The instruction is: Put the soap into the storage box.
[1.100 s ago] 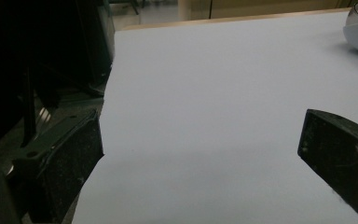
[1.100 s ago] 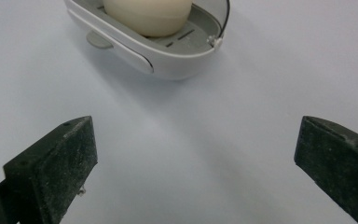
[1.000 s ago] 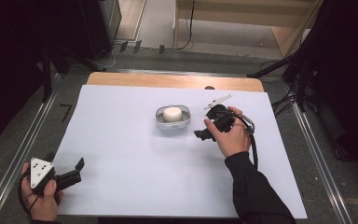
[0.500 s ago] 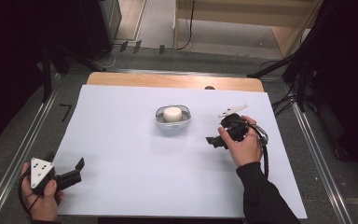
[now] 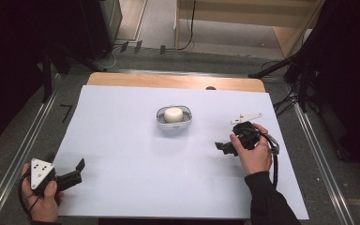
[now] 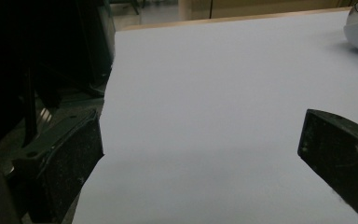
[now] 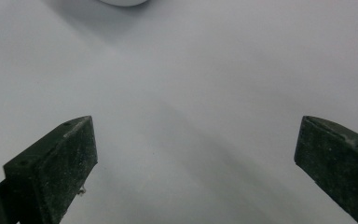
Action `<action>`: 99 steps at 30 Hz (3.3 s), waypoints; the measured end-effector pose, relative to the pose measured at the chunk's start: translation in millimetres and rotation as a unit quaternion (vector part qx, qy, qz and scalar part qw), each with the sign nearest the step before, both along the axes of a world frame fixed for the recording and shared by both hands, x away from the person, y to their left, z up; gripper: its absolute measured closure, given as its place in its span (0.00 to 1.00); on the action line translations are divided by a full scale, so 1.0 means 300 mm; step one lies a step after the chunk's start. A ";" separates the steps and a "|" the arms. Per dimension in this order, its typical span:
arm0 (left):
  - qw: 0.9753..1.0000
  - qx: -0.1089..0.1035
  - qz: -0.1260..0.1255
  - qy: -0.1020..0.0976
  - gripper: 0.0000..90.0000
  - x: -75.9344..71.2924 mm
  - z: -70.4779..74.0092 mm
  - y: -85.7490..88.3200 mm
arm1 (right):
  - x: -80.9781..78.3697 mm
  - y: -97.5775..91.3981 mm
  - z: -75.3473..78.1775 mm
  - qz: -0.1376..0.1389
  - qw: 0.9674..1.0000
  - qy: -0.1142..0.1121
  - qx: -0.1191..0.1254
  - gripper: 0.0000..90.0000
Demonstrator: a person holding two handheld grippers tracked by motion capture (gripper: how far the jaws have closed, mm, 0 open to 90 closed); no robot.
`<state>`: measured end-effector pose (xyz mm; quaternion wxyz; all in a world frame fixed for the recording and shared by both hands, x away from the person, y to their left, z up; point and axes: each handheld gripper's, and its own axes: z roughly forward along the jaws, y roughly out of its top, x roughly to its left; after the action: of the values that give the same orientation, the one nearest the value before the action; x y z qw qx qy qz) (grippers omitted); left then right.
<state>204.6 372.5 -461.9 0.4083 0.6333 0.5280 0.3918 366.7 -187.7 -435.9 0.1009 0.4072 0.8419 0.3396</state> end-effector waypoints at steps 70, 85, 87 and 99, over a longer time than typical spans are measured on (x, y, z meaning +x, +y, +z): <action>1.000 0.002 0.000 -0.001 0.00 -0.002 0.000 0.000 | -0.267 -0.408 -0.162 -0.109 0.991 -0.037 0.064 0.00; 1.000 0.002 -0.001 -0.001 0.00 -0.002 0.000 -0.001 | -0.339 -0.494 -0.169 -0.126 0.988 -0.046 0.078 0.00; 1.000 0.002 -0.001 -0.001 0.00 -0.002 0.000 -0.001 | -0.349 -0.497 -0.169 -0.126 0.988 -0.048 0.079 0.00; 1.000 0.002 0.000 -0.002 0.00 -0.003 0.000 0.000 | -0.397 -0.526 -0.179 -0.135 0.986 -0.054 0.085 0.00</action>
<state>203.8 372.5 -461.9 0.4081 0.6333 0.5267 0.3936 247.4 -345.3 -489.6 0.1565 0.5053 0.7404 0.4146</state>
